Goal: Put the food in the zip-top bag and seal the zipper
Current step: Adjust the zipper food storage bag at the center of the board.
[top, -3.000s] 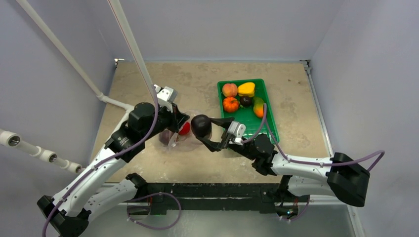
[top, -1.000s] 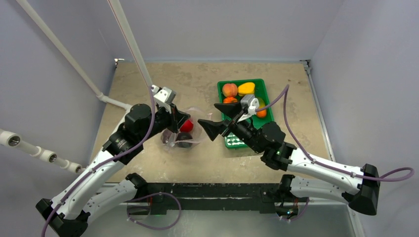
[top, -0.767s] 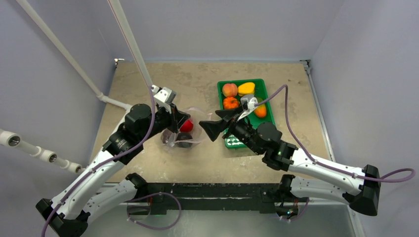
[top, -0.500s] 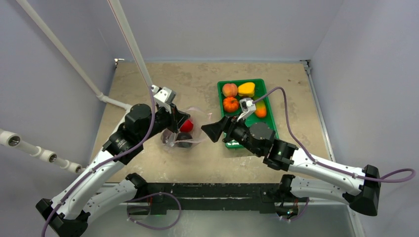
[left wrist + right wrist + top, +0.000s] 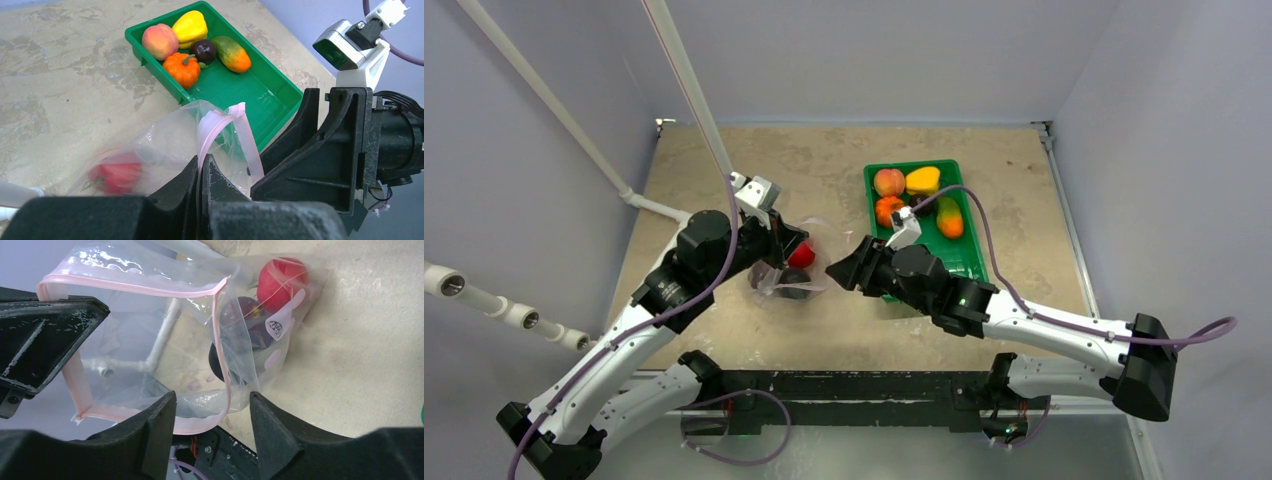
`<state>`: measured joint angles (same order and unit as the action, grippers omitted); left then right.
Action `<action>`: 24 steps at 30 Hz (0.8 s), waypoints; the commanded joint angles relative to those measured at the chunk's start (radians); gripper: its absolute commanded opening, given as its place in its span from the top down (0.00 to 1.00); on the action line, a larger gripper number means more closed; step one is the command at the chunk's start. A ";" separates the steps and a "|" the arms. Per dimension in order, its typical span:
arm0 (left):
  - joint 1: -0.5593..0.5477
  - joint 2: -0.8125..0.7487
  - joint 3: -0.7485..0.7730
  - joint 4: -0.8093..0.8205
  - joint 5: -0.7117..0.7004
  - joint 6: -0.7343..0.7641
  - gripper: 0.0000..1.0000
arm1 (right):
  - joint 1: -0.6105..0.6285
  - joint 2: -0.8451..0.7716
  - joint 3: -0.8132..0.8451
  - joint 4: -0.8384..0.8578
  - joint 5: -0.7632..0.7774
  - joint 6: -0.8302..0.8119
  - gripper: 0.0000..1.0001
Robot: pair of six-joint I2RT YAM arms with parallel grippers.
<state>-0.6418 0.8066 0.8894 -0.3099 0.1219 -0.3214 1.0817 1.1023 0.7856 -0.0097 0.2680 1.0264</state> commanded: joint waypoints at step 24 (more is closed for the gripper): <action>-0.002 -0.003 0.020 -0.005 -0.044 0.022 1.00 | 0.000 0.011 0.315 -0.212 0.174 -0.151 1.00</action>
<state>-0.6418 0.8066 0.8894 -0.3111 0.1207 -0.3202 1.0817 1.1244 0.9493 -0.1520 0.3523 1.0046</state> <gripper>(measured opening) 0.003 0.007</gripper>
